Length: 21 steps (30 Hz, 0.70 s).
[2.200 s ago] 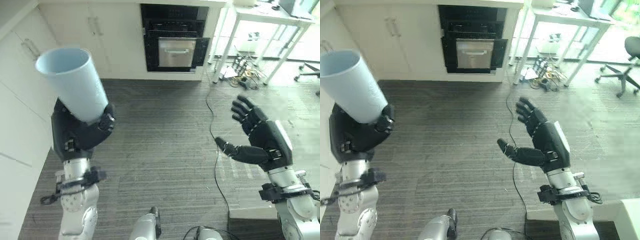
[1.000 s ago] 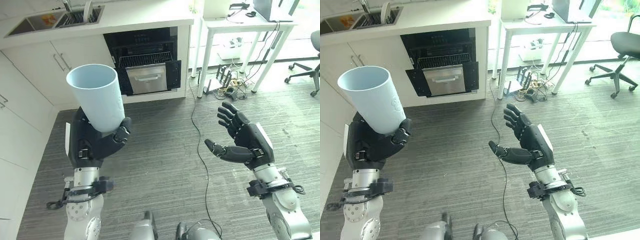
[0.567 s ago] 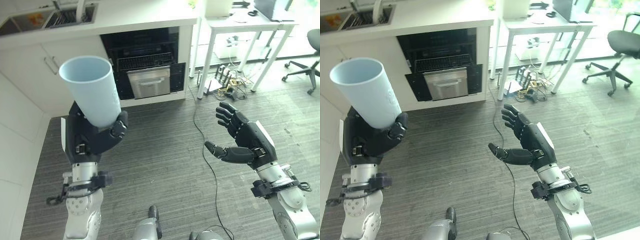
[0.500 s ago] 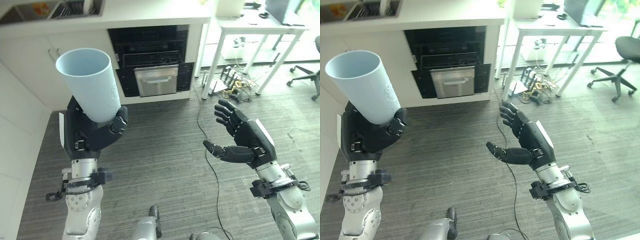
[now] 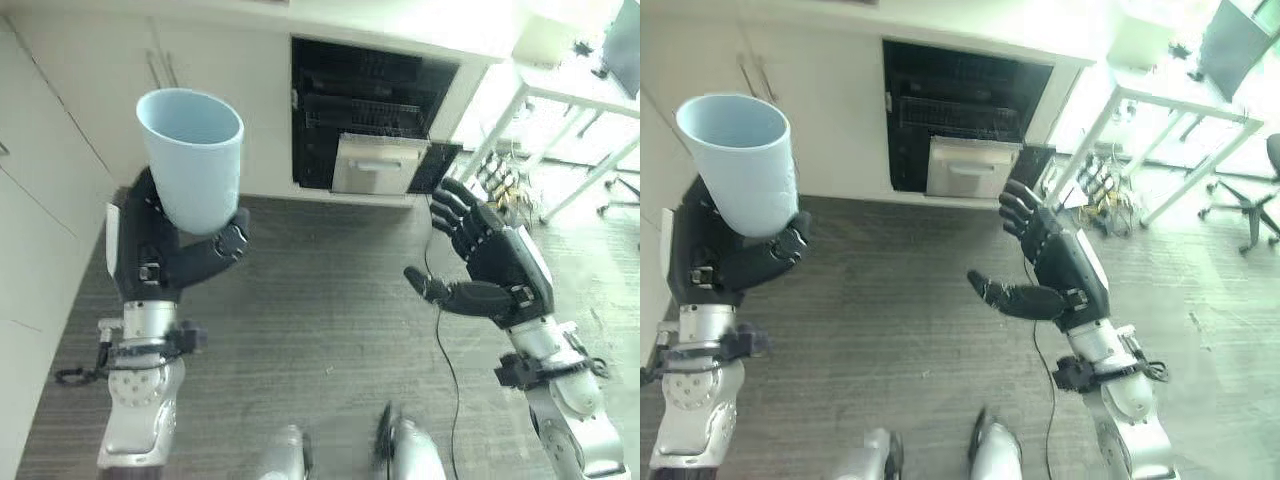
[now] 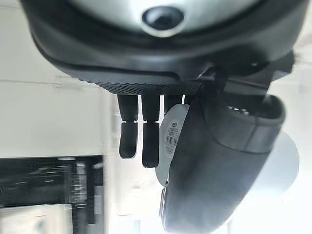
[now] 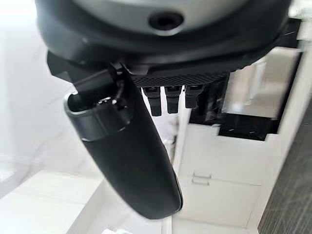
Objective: Place the dishes in the dishwasher.
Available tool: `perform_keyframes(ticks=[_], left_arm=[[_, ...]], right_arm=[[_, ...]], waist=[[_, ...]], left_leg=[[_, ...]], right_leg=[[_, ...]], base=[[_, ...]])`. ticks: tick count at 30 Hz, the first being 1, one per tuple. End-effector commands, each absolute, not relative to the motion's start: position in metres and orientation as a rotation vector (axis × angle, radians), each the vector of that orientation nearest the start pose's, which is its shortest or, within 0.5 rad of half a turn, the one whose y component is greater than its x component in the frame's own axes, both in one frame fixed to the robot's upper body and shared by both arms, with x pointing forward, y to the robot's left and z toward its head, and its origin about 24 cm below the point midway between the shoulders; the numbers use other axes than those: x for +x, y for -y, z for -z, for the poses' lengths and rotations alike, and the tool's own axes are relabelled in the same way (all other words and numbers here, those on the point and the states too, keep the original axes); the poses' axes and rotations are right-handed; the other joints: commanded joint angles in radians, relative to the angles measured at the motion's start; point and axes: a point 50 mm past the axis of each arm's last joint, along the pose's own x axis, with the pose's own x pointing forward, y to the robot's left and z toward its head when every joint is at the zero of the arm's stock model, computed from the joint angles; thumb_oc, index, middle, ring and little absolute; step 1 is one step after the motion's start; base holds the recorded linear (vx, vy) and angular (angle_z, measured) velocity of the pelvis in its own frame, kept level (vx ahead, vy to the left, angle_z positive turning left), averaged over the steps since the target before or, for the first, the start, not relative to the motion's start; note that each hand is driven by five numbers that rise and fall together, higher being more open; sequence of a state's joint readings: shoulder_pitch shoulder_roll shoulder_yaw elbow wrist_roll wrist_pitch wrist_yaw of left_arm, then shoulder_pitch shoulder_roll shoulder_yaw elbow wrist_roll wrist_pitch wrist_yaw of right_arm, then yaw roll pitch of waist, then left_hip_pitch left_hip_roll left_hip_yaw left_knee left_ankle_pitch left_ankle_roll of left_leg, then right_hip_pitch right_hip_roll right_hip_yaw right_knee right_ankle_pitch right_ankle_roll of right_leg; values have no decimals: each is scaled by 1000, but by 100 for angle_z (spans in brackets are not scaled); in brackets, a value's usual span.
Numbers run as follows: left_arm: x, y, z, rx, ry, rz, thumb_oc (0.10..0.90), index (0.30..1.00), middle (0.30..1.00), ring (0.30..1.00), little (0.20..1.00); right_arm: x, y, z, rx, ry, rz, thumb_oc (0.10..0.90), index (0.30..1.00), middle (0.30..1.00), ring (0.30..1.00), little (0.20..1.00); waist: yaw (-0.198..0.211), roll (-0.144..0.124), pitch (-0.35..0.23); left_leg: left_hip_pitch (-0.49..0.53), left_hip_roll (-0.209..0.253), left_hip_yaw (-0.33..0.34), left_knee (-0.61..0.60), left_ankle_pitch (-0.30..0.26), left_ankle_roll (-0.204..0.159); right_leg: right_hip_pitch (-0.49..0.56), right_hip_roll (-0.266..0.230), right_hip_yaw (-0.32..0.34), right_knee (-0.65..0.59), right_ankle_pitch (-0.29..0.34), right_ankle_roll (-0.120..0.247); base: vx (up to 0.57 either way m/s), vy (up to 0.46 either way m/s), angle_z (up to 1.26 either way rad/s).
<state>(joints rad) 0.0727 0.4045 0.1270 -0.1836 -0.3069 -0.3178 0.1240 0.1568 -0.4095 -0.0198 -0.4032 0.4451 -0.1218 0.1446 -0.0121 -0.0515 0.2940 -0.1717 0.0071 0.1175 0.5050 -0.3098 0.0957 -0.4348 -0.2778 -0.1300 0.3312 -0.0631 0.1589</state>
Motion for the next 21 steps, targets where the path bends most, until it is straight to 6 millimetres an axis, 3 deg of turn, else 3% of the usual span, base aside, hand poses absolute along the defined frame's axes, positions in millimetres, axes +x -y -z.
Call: perform_keyframes(ticks=[1,6,11,13,15,17,18,20,21], left_arm=[[210,-222,-185,171,807,-38,400,300,300,300,300],[210,-220,-184,156,793,-37,400,300,300,300,300],[212,-218,-182,97,776,-37,400,300,300,300,300],[210,-218,-182,80,782,-44,400,300,300,300,300],[206,-219,-180,46,787,-53,400,300,300,300,300],[204,-219,-178,24,793,-57,400,300,300,300,300],[203,-219,-176,18,798,-58,400,300,300,300,300],[203,-216,-175,17,799,-51,400,300,300,300,300],[202,-216,-172,17,797,-50,400,300,300,300,300]], right_arm=[[213,196,-161,25,572,-256,800,900,900,900,900],[215,193,-164,22,574,-264,800,900,900,900,900],[219,196,-170,-12,583,-260,800,900,900,900,900],[218,200,-170,-19,575,-258,800,900,900,900,900],[214,205,-169,-33,566,-262,800,900,900,900,900],[212,207,-168,-43,564,-269,800,900,900,900,900],[212,207,-167,-48,564,-272,800,900,900,900,900],[211,207,-166,-49,561,-262,800,900,900,900,900],[214,206,-164,-40,557,-258,800,900,900,900,900]], waist=[[-1,4,-99],[-6,-4,-131],[-30,8,-170],[-36,16,-177],[-33,13,-179],[-26,-5,-173],[-21,-13,-162],[-17,-18,-151],[-9,-15,-139]], left_leg=[[106,-7,-4,-205,26,-73],[161,-10,-3,-205,-28,-70],[248,28,-12,-205,-43,-113],[264,42,-13,-205,13,-136],[273,49,-13,-205,162,-162],[276,30,1,-186,233,-168],[232,27,14,-116,243,-167],[174,28,37,-95,234,-154],[161,2,65,-205,175,-122]], right_leg=[[95,30,-70,-31,51,21],[132,25,-82,-31,44,35],[169,67,-100,-31,17,0],[188,100,-94,-31,-6,-25],[224,133,-76,-31,-47,-62],[248,131,-59,-31,-69,-82],[266,131,-55,-31,-81,-94],[288,136,-55,-31,-93,-98],[301,145,-36,-31,-103,-83]], base=[[350,-281,50],[319,-361,25],[282,-333,-8],[273,-327,-30],[268,-320,-30],[173,-238,-34],[127,-218,-37],[142,-122,-23],[172,18,1]])
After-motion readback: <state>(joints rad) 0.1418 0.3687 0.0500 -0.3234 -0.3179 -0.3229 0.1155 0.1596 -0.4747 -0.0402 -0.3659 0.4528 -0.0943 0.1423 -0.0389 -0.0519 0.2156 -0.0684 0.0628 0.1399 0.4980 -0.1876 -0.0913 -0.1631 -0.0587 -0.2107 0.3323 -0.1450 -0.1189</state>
